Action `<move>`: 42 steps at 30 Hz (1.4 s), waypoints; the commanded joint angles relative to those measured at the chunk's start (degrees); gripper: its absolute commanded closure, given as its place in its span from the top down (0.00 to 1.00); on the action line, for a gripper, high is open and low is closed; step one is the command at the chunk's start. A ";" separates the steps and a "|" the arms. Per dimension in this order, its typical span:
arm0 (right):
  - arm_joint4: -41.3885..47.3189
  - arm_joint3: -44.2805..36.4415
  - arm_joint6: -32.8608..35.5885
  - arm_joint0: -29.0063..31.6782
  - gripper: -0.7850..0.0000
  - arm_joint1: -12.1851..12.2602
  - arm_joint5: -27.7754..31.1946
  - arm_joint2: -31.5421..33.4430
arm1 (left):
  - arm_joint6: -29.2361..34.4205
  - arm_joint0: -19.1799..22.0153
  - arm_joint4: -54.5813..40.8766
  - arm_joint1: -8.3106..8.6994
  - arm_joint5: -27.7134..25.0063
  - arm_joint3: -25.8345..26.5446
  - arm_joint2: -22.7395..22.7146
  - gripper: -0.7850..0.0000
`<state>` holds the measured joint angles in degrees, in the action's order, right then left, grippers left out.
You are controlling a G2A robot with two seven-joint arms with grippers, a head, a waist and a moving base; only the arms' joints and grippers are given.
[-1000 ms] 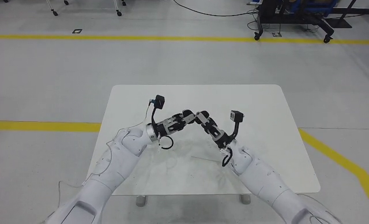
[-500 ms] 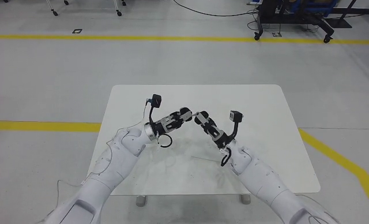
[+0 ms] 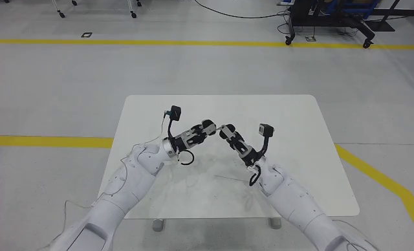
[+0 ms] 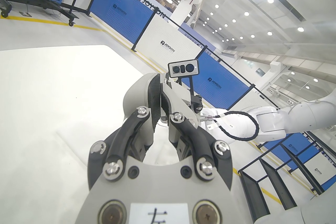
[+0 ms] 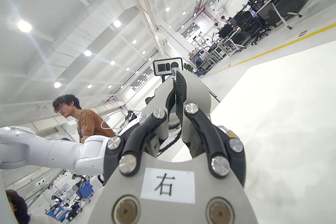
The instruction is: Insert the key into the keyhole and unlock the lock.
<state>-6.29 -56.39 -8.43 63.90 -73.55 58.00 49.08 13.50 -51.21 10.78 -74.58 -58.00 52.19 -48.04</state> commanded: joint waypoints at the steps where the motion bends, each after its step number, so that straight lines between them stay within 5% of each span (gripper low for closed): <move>1: 0.06 -0.18 0.26 0.15 0.00 -0.01 0.00 0.27 | 0.52 0.02 -0.54 0.13 0.00 0.27 0.16 0.33; 11: 0.44 -0.45 1.60 0.36 0.00 -0.45 0.00 0.88 | 2.88 0.16 -2.43 0.73 0.00 0.91 0.90 0.23; 13: 0.60 -0.48 1.93 0.36 0.00 -0.57 0.00 0.92 | 3.14 0.23 -2.53 0.79 0.00 0.87 1.06 0.16; 15: 0.62 -0.38 2.25 0.33 0.00 -0.68 0.00 0.96 | 3.20 0.30 -2.74 0.83 0.00 0.84 1.16 0.00; 22: 1.31 -0.16 3.34 0.32 0.00 -0.97 0.00 1.38 | 2.36 0.40 -2.68 0.92 0.00 0.56 1.28 0.00; 23: 1.49 -0.13 3.54 0.35 0.22 -0.99 0.00 1.46 | 2.08 0.38 -2.56 0.92 0.00 0.53 1.28 0.00; 24: 1.66 -0.12 3.75 0.37 0.90 -1.02 0.00 1.55 | 1.70 0.37 -2.51 0.92 0.00 0.49 1.24 0.00; 25: 1.90 -0.15 3.97 0.42 1.00 -1.04 0.00 1.62 | 1.35 0.34 -2.44 0.91 0.00 0.41 1.21 0.00; 39: 2.60 -0.12 4.56 0.52 1.00 -1.08 0.00 1.71 | -1.89 -0.23 -2.15 0.85 1.32 0.18 0.27 0.00; 42: -3.37 -0.34 6.66 -0.04 1.00 -0.26 -2.43 3.86 | -0.62 -0.89 -1.81 1.08 2.20 1.53 -0.25 0.00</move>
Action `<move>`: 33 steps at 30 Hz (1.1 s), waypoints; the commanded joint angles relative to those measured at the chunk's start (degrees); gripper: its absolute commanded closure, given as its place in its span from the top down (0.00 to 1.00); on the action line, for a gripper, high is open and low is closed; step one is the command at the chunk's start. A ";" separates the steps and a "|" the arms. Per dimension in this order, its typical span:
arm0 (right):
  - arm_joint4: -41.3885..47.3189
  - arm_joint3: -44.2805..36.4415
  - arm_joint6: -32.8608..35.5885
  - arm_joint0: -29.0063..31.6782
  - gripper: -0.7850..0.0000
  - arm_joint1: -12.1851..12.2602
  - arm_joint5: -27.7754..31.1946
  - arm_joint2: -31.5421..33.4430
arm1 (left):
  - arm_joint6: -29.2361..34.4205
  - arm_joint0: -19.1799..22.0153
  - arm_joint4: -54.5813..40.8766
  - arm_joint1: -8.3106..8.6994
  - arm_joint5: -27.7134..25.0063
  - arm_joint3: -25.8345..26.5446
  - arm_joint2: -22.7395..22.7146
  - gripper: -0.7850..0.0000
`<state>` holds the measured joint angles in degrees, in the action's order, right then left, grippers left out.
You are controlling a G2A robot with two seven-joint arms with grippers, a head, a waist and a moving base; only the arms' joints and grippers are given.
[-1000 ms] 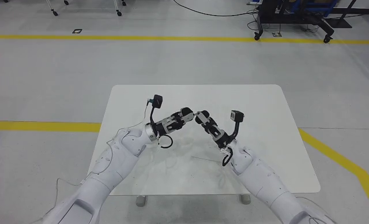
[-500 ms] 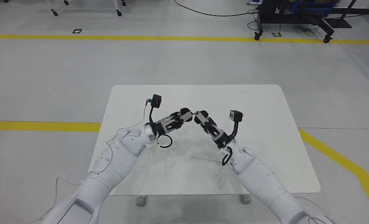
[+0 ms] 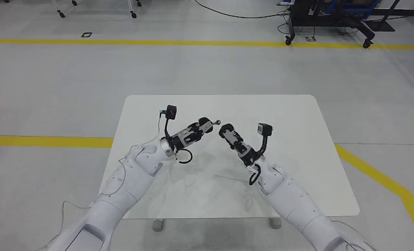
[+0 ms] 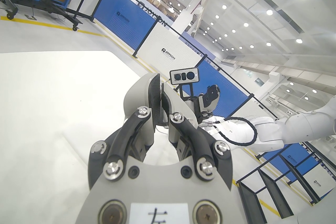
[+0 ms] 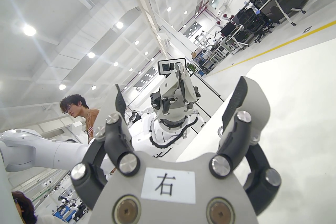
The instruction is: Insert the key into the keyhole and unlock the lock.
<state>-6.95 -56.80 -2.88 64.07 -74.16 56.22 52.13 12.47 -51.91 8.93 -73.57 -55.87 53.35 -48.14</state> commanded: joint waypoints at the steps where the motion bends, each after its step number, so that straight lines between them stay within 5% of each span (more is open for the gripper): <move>1: -4.81 0.14 2.99 -0.47 1.00 0.89 -0.45 1.81 | 1.02 -0.46 -0.15 0.15 -0.06 0.73 -0.25 0.00; 8: -6.81 -4.41 19.36 1.67 0.98 5.60 1.78 9.43 | 11.52 -0.33 -4.55 0.61 -1.81 2.01 1.02 0.00; 10: -3.37 -6.83 25.89 2.91 0.66 6.83 1.78 10.30 | 14.82 0.06 -6.16 0.69 -2.13 2.15 1.66 0.00; 12: 0.64 -8.17 32.12 3.68 0.53 7.88 1.78 10.78 | 18.32 0.51 -8.06 0.77 -1.75 1.90 2.39 0.00; 16: 4.54 -9.01 39.81 3.65 0.52 9.01 1.78 10.73 | 22.76 1.18 -10.58 0.85 -1.80 1.86 3.28 0.00; 33: 9.34 -9.01 44.14 2.36 0.25 9.92 1.78 9.04 | 27.72 2.36 -12.61 0.73 -0.76 1.35 4.77 0.00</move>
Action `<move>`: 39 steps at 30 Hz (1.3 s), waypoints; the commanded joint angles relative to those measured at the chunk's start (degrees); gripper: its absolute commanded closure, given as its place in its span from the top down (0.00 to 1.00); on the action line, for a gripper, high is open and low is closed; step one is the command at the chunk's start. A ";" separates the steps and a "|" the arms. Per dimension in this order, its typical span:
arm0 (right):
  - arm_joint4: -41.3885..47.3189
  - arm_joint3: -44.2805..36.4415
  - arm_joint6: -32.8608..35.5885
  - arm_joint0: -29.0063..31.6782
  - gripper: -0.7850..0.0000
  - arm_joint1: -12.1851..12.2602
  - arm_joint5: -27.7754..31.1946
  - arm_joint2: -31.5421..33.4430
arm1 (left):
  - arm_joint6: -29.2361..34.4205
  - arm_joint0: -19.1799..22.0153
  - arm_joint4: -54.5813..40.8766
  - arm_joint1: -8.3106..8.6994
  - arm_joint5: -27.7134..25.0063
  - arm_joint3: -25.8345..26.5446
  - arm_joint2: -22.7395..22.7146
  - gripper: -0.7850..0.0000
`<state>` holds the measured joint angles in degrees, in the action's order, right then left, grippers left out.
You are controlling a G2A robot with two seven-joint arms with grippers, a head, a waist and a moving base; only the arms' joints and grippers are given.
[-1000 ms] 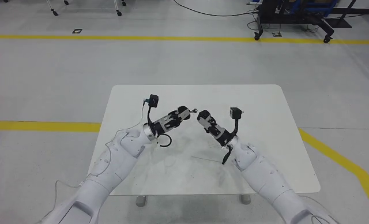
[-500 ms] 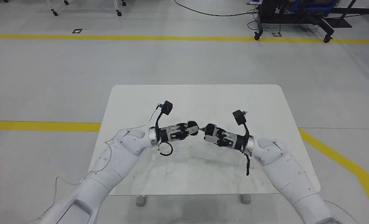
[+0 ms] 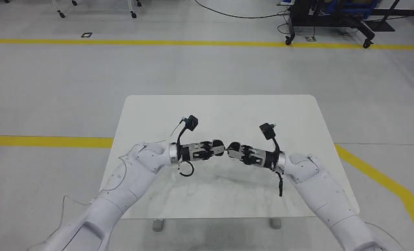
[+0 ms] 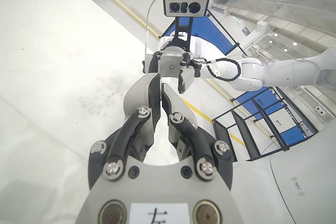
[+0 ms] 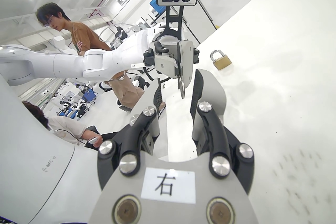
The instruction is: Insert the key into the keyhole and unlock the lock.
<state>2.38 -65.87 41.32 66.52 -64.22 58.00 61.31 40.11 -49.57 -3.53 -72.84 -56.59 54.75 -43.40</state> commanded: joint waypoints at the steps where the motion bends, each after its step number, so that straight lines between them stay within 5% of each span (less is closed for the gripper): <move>1: 0.05 0.21 -0.15 -0.18 0.21 -0.02 0.00 -0.30 | 0.14 0.07 -0.28 -0.02 -0.15 -0.08 0.05 0.00; 6: 0.16 0.81 -0.62 -0.58 0.00 0.02 0.00 -0.77 | 0.59 0.24 -0.55 -0.06 -0.14 -0.36 0.26 0.00; 12: -0.70 0.78 -0.87 -0.64 0.00 0.15 0.00 -1.21 | -0.32 0.48 -0.60 -0.15 0.97 -0.93 0.09 0.00; 13: -0.65 0.58 -0.87 -0.56 0.00 0.19 0.00 -1.28 | -0.99 0.53 -0.53 -0.18 1.71 -1.20 -0.10 0.69; 14: -0.69 0.40 -0.86 -0.50 0.00 0.24 0.00 -1.30 | -2.40 0.67 -0.24 -0.21 2.82 -1.52 -0.53 1.00; 23: -3.49 -0.80 -11.25 2.83 0.00 0.64 0.00 2.56 | -2.56 0.59 -0.18 -0.21 2.89 -1.21 -0.55 1.00; 26: -3.63 -0.73 -12.48 3.33 0.00 0.67 0.00 2.99 | -4.02 -0.12 4.07 0.42 3.84 4.03 -1.96 1.00; 30: -3.63 -0.73 -12.48 3.33 0.00 0.67 0.00 2.99 | -4.41 -3.39 15.96 3.29 9.40 18.61 -8.75 1.00; 36: -3.63 -0.73 -12.48 3.33 0.00 0.67 0.00 2.99 | 8.85 -18.87 39.72 9.00 29.07 49.49 -25.16 1.00; 39: -3.63 -0.73 -12.48 3.33 0.00 0.67 0.00 2.99 | 12.98 -24.85 44.61 10.19 34.41 53.45 -29.70 1.00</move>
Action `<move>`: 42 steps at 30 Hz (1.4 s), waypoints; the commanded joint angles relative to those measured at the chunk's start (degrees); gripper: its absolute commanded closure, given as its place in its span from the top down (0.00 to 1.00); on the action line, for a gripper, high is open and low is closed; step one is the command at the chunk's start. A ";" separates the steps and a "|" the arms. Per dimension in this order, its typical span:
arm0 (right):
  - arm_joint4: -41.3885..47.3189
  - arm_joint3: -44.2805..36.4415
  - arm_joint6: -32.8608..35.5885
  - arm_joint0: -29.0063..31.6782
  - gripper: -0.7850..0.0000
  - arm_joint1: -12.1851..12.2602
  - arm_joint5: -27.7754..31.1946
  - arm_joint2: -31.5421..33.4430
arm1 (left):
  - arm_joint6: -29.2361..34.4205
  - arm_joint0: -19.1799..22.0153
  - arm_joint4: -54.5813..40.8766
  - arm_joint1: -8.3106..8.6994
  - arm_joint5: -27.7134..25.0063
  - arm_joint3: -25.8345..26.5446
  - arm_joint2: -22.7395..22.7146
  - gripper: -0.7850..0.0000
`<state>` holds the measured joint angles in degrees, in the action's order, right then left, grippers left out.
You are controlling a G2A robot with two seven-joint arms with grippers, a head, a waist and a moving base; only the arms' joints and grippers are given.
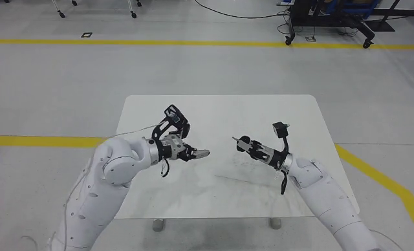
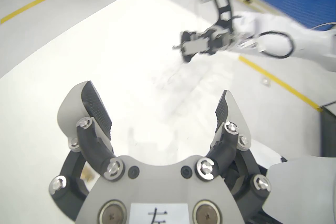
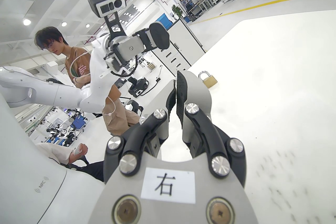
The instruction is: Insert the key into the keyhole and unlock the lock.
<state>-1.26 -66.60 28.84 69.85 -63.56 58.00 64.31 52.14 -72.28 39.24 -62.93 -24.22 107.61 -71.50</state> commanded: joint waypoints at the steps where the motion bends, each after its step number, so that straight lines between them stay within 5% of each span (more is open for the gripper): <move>1: 0.00 0.00 0.00 0.00 0.00 0.00 0.00 0.00 | 1.26 -3.13 3.21 0.50 3.14 -0.28 -2.60 1.00; 12: 0.00 0.00 0.00 0.00 0.00 0.00 0.00 0.00 | 1.21 -0.86 9.65 0.56 7.49 -14.28 -0.68 0.99; 17: 0.00 0.00 0.00 0.00 0.00 0.00 0.00 0.00 | 2.95 1.61 12.84 0.38 8.74 -16.97 1.58 0.84; 30: 0.00 0.00 0.00 0.00 0.00 0.00 0.00 0.00 | 4.60 11.51 14.85 -1.63 9.34 -26.61 10.46 0.73; 36: 0.00 0.00 0.00 0.00 0.00 0.00 0.00 0.00 | 4.60 14.73 14.73 -2.58 10.23 -29.60 13.25 0.32; 40: 0.00 0.00 0.00 0.00 0.00 0.00 0.00 0.00 | 5.80 14.99 14.76 -2.68 9.77 -29.86 13.91 0.16; 41: 0.00 0.00 0.00 0.00 0.00 0.00 0.00 0.00 | 5.91 14.96 14.80 -2.66 9.76 -29.98 13.86 0.00; 42: 0.00 0.00 0.00 0.00 0.00 0.00 0.00 0.00 | 5.89 14.90 14.95 -2.62 9.69 -30.04 13.76 0.00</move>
<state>-1.26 -66.60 28.85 69.85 -63.56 58.00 64.31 58.05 -57.31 54.07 -65.59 -14.49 77.64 -57.63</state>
